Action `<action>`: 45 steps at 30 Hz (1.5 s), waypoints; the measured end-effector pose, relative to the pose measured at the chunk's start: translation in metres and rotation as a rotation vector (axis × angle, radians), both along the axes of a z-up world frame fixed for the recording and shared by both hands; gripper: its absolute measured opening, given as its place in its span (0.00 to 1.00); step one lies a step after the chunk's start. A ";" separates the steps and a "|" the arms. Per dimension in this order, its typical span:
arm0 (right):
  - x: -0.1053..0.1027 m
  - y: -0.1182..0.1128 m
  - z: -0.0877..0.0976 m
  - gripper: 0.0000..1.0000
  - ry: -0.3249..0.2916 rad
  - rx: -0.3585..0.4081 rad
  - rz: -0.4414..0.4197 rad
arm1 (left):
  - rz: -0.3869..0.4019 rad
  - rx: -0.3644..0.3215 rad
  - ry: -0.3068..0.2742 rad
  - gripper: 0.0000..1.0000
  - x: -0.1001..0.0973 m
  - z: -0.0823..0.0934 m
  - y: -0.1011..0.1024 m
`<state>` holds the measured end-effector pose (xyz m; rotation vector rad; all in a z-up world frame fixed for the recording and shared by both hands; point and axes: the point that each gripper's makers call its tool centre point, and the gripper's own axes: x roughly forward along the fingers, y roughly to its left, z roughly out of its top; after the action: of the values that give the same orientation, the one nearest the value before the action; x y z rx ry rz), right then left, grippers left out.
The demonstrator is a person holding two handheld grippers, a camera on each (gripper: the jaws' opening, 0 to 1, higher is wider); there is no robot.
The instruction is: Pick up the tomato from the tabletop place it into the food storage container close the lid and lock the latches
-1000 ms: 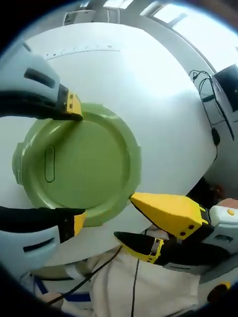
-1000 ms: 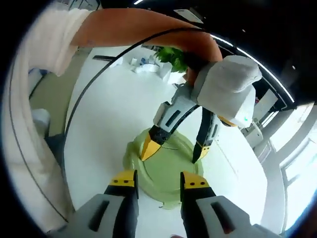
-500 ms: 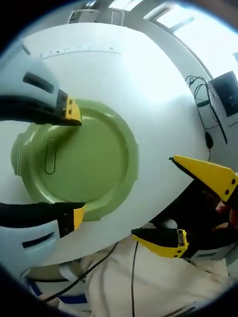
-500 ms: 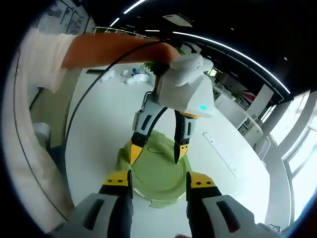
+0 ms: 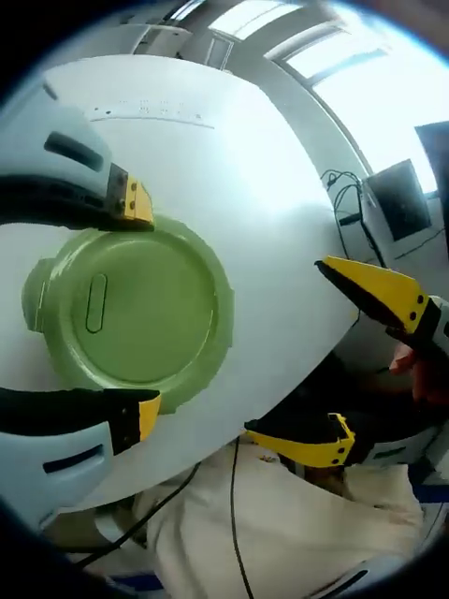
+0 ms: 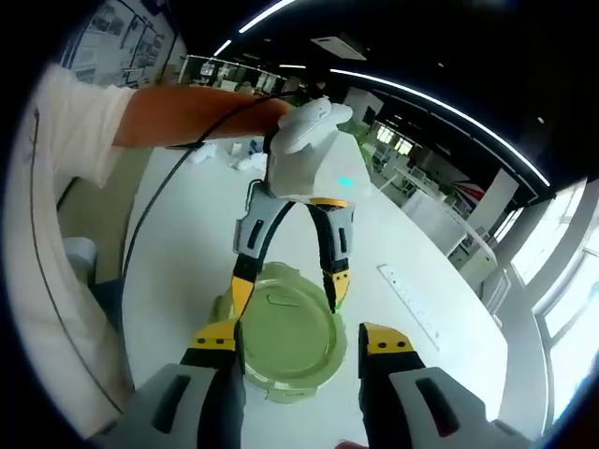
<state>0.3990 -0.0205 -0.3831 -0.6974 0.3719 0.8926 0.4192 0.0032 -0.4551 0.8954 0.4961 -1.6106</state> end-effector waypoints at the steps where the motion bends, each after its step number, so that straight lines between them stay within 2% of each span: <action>1: 0.000 0.001 0.000 0.45 0.009 0.002 0.009 | 0.006 -0.006 -0.006 0.61 0.000 0.002 0.002; 3: 0.000 0.005 -0.003 0.47 0.048 0.011 0.027 | 0.019 -0.008 -0.059 0.62 0.004 0.006 0.009; 4: 0.003 0.006 -0.004 0.47 0.056 0.005 0.034 | 0.026 0.015 -0.102 0.63 0.008 0.007 0.016; 5: 0.004 0.007 -0.005 0.47 0.062 -0.001 0.040 | 0.038 0.032 -0.118 0.63 0.009 0.007 0.021; 7: 0.008 0.009 -0.008 0.47 0.071 -0.019 0.045 | 0.091 0.059 -0.101 0.59 0.009 0.008 0.033; 9: 0.011 0.011 -0.010 0.48 0.076 -0.034 0.053 | 0.100 0.055 -0.106 0.58 0.011 0.010 0.039; 11: 0.012 0.014 -0.012 0.48 0.087 -0.050 0.065 | 0.136 0.039 -0.133 0.57 0.017 0.013 0.047; 13: 0.013 0.017 -0.015 0.48 0.105 -0.055 0.071 | 0.197 0.086 -0.181 0.56 0.030 0.011 0.059; 14: 0.013 0.020 -0.018 0.48 0.120 -0.061 0.079 | 0.184 0.067 -0.174 0.55 0.027 0.011 0.059; 18: 0.013 0.026 -0.028 0.51 0.155 -0.095 0.104 | 0.256 -0.006 -0.156 0.54 0.031 0.020 0.057; 23: 0.018 0.032 -0.037 0.52 0.196 -0.120 0.112 | 0.333 -0.103 -0.174 0.52 0.040 0.034 0.055; 25: 0.021 0.034 -0.039 0.53 0.203 -0.127 0.115 | 0.332 -0.095 -0.179 0.46 0.037 0.030 0.057; 26: 0.022 0.034 -0.042 0.53 0.217 -0.135 0.113 | 0.343 -0.095 -0.210 0.43 0.040 0.029 0.058; 30: 0.026 0.035 -0.051 0.54 0.245 -0.161 0.117 | 0.379 -0.110 -0.180 0.46 0.038 0.026 0.059; 35: 0.030 0.036 -0.051 0.54 0.252 -0.170 0.113 | 0.439 -0.115 -0.158 0.47 0.045 0.027 0.070; 39: 0.031 0.038 -0.052 0.55 0.263 -0.168 0.119 | 0.488 -0.111 -0.172 0.47 0.052 0.025 0.079; 41: 0.029 0.039 -0.058 0.56 0.299 -0.170 0.122 | 0.534 -0.118 -0.158 0.47 0.056 0.023 0.084; 42: 0.029 0.039 -0.060 0.57 0.310 -0.172 0.127 | 0.549 -0.125 -0.139 0.47 0.056 0.023 0.085; 43: 0.029 0.039 -0.062 0.58 0.319 -0.172 0.130 | 0.575 -0.142 -0.090 0.47 0.053 0.022 0.085; 45: 0.029 0.038 -0.067 0.60 0.350 -0.181 0.130 | 0.651 -0.170 -0.055 0.47 0.059 0.025 0.087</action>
<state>0.4277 0.0178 -0.4504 -0.7379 0.7330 1.1175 0.4780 0.0906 -0.4303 0.5654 0.5343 -1.0120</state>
